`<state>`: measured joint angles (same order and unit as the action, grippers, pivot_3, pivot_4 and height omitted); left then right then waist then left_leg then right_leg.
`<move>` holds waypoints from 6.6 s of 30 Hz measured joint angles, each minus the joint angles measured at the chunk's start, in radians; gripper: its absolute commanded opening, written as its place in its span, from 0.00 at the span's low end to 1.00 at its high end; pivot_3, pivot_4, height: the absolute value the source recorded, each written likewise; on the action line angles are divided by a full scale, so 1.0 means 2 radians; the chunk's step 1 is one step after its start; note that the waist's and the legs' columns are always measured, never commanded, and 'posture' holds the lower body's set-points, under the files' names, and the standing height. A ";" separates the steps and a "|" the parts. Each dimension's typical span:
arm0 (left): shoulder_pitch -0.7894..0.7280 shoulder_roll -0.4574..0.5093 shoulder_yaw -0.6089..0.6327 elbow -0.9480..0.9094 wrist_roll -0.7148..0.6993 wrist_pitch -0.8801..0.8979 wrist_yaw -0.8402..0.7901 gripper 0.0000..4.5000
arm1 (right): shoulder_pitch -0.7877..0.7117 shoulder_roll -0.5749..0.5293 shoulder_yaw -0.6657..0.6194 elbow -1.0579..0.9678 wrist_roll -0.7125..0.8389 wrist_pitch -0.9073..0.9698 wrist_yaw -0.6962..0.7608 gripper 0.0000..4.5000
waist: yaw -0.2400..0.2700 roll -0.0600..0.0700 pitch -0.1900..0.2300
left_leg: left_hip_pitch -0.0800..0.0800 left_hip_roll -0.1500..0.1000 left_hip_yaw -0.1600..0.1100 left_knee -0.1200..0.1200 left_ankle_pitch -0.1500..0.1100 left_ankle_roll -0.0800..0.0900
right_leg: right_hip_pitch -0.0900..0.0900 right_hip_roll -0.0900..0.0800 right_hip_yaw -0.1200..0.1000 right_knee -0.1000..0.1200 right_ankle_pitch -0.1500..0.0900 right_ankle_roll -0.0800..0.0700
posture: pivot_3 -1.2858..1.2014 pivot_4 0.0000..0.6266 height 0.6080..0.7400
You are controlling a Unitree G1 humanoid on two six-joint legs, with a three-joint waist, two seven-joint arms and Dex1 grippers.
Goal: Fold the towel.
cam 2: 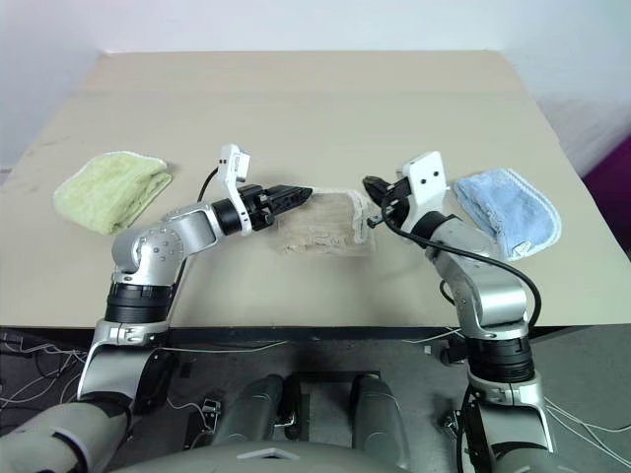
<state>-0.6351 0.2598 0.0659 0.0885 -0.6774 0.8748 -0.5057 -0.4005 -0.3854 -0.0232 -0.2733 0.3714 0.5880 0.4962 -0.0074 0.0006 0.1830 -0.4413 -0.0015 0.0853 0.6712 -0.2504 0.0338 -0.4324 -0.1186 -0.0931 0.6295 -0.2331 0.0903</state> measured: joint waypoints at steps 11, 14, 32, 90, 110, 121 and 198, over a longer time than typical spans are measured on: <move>0.014 0.008 -0.084 0.012 0.097 -0.062 -0.029 0.11 | 0.019 0.017 0.066 0.036 -0.017 0.007 0.006 0.00 | 0.010 0.000 0.000 | -0.001 0.000 0.000 0.005 -0.002 0.003 | 0.001 0.000 0.000 0.001 0.000 0.000 | 0.52 0.24 0.71; 0.017 0.012 -0.117 0.044 0.144 -0.101 -0.033 0.11 | 0.035 0.019 0.083 0.071 -0.032 0.006 0.005 0.00 | 0.010 0.000 0.000 | -0.001 0.000 0.000 0.005 -0.002 0.003 | 0.001 0.000 0.000 0.001 0.000 0.000 | 0.52 0.24 0.71; 0.031 -0.002 0.036 0.003 0.041 -0.059 -0.038 0.11 | 0.042 0.011 0.037 0.018 -0.017 -0.004 0.014 0.00 | 0.009 -0.001 -0.003 | -0.001 0.001 -0.001 0.006 -0.002 0.003 | 0.001 -0.001 0.000 0.002 0.000 0.000 | 0.52 0.24 0.71; 0.139 0.078 -0.024 -0.055 0.126 -0.169 -0.129 0.10 | -0.051 0.124 -0.167 0.129 0.216 0.317 -0.132 0.17 | -0.003 -0.001 -0.002 | -0.001 0.001 0.000 0.005 -0.004 0.006 | 0.000 -0.001 0.000 0.002 0.000 -0.001 | 0.52 0.24 0.71; 0.120 0.066 -0.046 -0.036 0.128 -0.177 -0.146 0.10 | -0.118 0.034 -0.350 0.046 0.329 0.239 -0.285 0.00 | -0.001 0.000 -0.002 | -0.002 0.001 0.000 0.005 -0.004 0.006 | 0.000 -0.001 0.000 0.001 0.000 -0.001 | 0.52 0.24 0.71; 0.096 0.053 -0.067 0.002 0.139 -0.201 -0.166 0.10 | -0.045 0.013 -0.473 0.085 0.339 0.179 -0.446 0.00 | -0.002 0.000 -0.002 | -0.001 0.001 0.001 0.005 -0.004 0.006 | 0.000 0.000 0.000 0.001 0.000 0.000 | 0.52 0.24 0.71; 0.135 0.058 -0.004 0.026 0.184 -0.254 -0.061 0.10 | 0.053 -0.072 0.045 0.038 0.010 -0.050 -0.089 1.00 | 0.010 0.001 -0.001 | -0.001 0.001 0.001 0.007 -0.005 0.008 | 0.000 0.000 0.001 0.001 0.001 0.000 | 0.52 0.24 0.71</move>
<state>-0.3646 0.3760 0.0583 0.1408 -0.3094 0.3662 -0.6269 -0.2953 -0.5285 0.0664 -0.1979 0.3921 0.4873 0.3176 0.0121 0.0029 0.1803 -0.4434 0.0005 0.0877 0.6844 -0.2599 0.0489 -0.4316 -0.1193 -0.0905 0.6323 -0.2318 0.0907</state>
